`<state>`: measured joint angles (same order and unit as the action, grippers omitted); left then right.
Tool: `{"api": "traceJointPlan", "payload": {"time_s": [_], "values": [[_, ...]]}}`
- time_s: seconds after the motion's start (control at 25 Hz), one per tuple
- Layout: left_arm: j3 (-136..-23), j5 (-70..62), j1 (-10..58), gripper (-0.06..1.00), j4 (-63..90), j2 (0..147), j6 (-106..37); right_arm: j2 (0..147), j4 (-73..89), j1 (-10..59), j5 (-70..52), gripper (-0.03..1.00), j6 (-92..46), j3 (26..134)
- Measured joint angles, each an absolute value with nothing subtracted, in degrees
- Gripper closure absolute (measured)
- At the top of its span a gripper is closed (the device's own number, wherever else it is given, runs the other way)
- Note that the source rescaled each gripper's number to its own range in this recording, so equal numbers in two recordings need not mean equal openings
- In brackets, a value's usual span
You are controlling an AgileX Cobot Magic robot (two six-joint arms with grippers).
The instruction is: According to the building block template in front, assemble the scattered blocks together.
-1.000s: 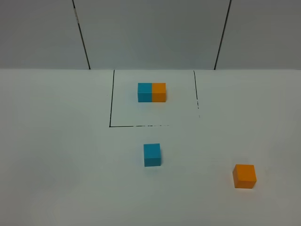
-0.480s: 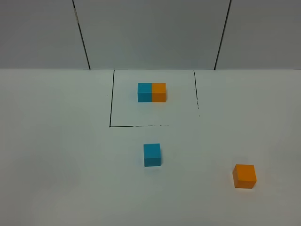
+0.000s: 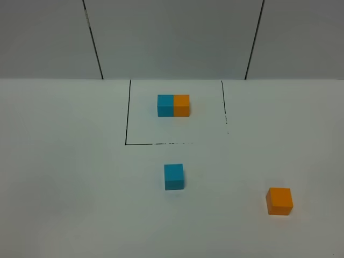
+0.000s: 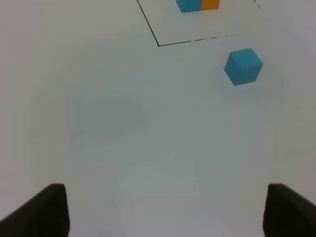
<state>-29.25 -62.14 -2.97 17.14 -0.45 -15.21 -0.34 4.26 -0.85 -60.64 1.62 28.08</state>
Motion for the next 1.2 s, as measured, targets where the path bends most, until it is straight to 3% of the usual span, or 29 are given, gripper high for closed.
{"api": "traceJointPlan", "payload": {"time_s": [0.56,0.64,0.72,0.8,1.2], "values": [[-29.2,-62.1,-3.0,0.27,17.1,-0.4,-15.2,-0.3,4.7,-0.9,-60.6,0.25,2.7,28.1],[-29.2,-62.1,-3.0,0.27,17.1,-0.4,-15.2,-0.2,4.7,-0.9,-60.6,0.2,3.8,28.1],[-29.2,-62.1,-3.0,0.27,17.1,-0.4,-15.2,2.4,5.0,-0.9,-60.6,0.06,4.6,28.1],[-29.2,-62.1,-3.0,0.27,17.1,-0.4,-15.2,8.5,6.3,-0.9,-60.2,-0.03,4.6,28.1],[-29.2,-62.1,-3.0,0.27,17.1,-0.4,-15.2,50.6,13.2,-0.1,-50.2,-0.03,-1.7,37.1]]}}
